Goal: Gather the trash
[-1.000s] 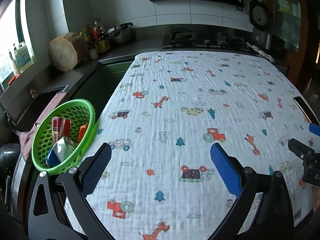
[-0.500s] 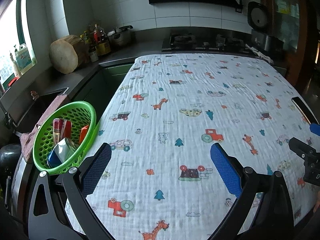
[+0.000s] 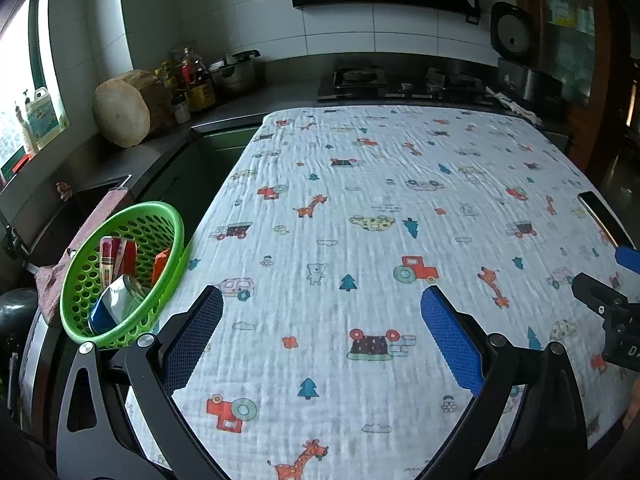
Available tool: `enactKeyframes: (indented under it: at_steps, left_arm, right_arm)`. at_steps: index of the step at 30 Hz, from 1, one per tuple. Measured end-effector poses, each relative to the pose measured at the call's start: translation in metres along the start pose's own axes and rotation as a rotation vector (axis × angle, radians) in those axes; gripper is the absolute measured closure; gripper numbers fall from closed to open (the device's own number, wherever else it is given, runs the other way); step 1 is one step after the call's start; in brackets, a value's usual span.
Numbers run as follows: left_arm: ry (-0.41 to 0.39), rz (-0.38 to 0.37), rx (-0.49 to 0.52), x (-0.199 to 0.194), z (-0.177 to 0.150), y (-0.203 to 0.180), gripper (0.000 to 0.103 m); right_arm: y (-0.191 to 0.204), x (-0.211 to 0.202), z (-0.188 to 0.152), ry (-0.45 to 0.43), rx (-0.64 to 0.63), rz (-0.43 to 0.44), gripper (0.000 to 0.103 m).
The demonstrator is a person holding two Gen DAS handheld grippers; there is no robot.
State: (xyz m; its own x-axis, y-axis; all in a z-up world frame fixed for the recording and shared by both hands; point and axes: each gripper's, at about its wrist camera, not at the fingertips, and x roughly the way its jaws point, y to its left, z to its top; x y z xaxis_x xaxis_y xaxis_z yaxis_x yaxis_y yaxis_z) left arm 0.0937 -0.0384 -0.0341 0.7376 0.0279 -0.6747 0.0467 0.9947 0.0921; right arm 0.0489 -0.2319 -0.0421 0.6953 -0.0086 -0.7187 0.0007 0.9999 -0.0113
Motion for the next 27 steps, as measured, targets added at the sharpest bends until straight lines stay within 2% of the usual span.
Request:
enactKeyframes:
  at_steps: [13,27]
  left_arm:
    - [-0.001,-0.034,0.001,0.0001,-0.0004,-0.0029,0.005]
    - [0.003,-0.032,0.006,0.0041,0.0018,-0.0045,0.005]
  right_arm:
    - [-0.0010,0.0021,-0.0027,0.008,0.006,-0.005,0.011]
    - [-0.0052,0.0041,-0.0021,0.004,0.009,-0.011,0.011]
